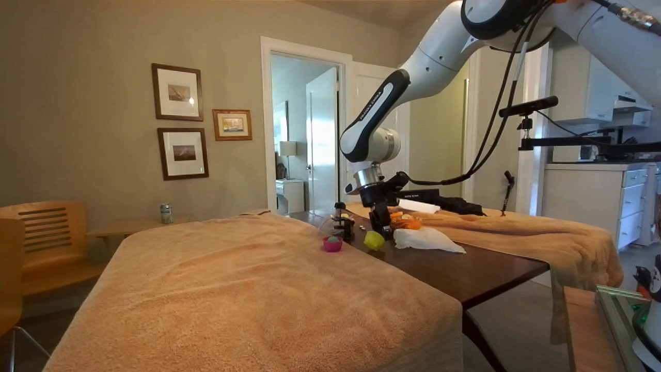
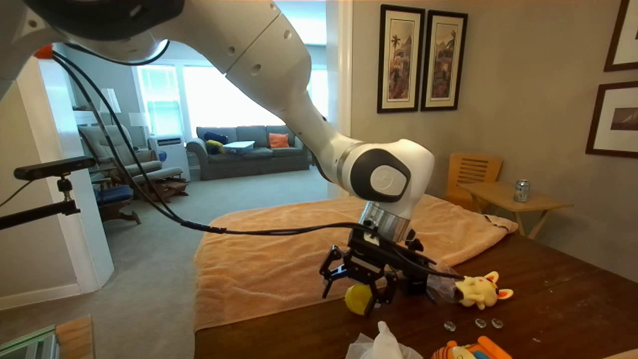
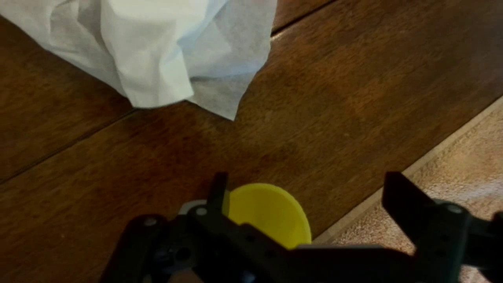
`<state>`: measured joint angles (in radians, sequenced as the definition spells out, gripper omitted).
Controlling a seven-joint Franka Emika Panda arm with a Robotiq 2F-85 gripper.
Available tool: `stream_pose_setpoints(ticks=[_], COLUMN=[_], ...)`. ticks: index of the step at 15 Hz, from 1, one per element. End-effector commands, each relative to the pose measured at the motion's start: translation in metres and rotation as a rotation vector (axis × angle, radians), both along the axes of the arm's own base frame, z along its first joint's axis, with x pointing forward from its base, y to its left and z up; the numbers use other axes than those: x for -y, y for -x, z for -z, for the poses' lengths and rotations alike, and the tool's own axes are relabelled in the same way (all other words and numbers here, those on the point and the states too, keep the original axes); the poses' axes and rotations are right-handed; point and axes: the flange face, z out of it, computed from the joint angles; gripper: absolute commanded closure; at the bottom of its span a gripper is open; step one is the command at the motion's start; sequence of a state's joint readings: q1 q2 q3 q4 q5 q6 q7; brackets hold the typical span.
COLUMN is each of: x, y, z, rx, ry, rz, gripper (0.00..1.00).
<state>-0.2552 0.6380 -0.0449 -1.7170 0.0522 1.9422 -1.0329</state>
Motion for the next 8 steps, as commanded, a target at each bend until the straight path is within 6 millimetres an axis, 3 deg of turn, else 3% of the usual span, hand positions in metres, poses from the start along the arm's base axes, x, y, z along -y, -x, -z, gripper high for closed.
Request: stream_pose_setpoints(ticks=[1,8], x=[0.0061,0.0103], y=[-0.0054,-0.0030], z=[0.0034,0.0007], rx=[-0.006,-0.002], ry=[0.018,0.022], rz=[0.028,0.036], gripper=[0.00,0.00])
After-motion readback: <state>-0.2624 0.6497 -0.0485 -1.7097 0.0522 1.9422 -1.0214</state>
